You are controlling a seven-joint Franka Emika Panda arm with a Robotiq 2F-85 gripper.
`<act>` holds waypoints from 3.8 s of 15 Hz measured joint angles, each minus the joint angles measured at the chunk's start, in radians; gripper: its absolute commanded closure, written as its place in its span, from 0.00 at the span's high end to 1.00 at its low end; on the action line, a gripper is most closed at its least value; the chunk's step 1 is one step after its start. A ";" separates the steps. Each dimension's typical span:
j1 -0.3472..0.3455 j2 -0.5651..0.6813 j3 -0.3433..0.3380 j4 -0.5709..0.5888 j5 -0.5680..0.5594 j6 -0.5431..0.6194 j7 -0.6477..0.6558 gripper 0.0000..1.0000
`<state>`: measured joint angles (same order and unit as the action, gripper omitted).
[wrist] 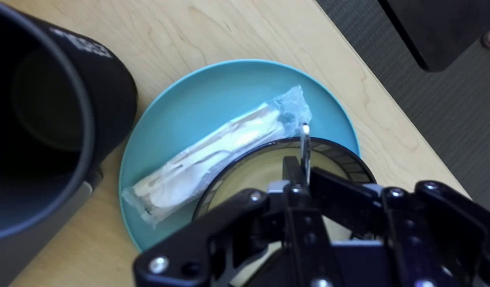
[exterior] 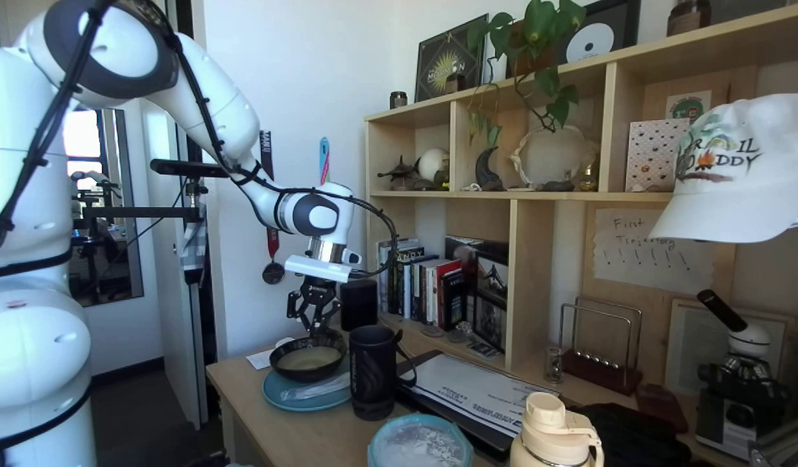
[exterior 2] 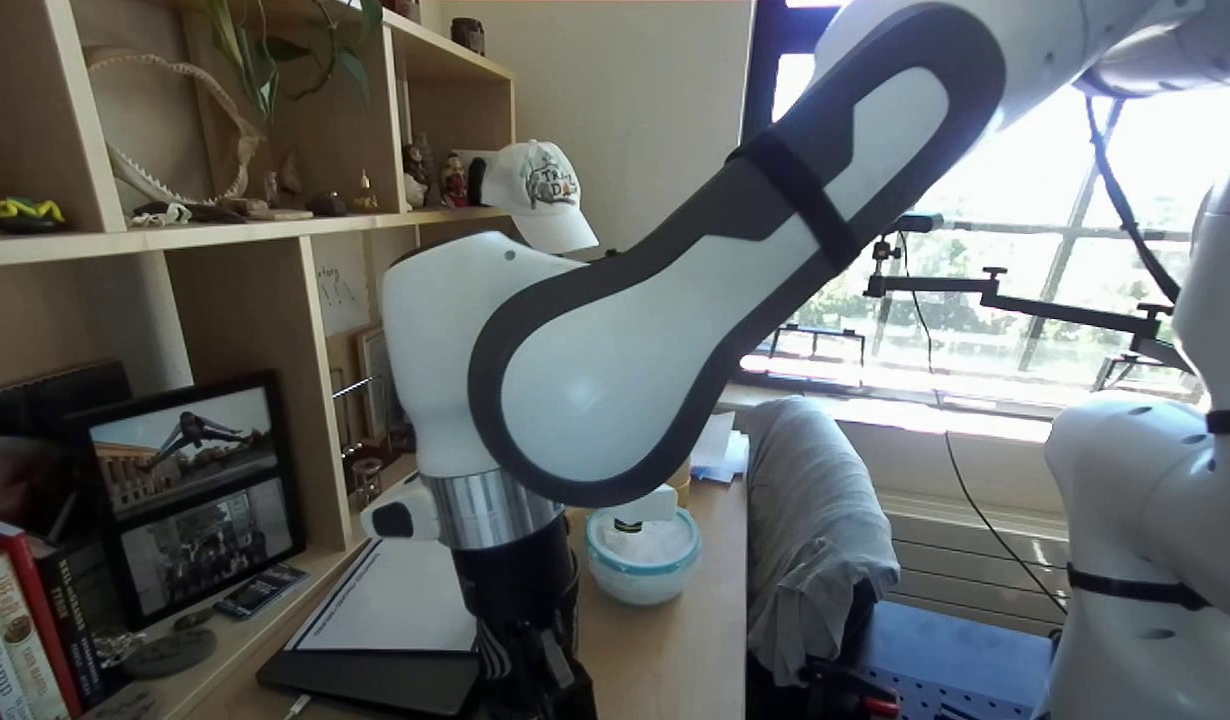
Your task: Take the fork from the blue plate and place it in the brown bowl
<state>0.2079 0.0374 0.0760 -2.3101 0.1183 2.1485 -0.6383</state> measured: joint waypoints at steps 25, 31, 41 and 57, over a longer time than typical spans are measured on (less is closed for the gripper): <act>-0.030 0.409 0.101 0.367 -0.206 -0.352 -0.106 0.02; -0.032 0.428 0.101 0.380 -0.228 -0.373 -0.106 0.34; -0.040 0.443 0.101 0.387 -0.231 -0.379 -0.106 1.00; -0.132 0.270 0.101 0.394 -0.093 -0.251 -0.104 1.00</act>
<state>0.0758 0.3072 0.1767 -1.9157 0.0254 1.8971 -0.7418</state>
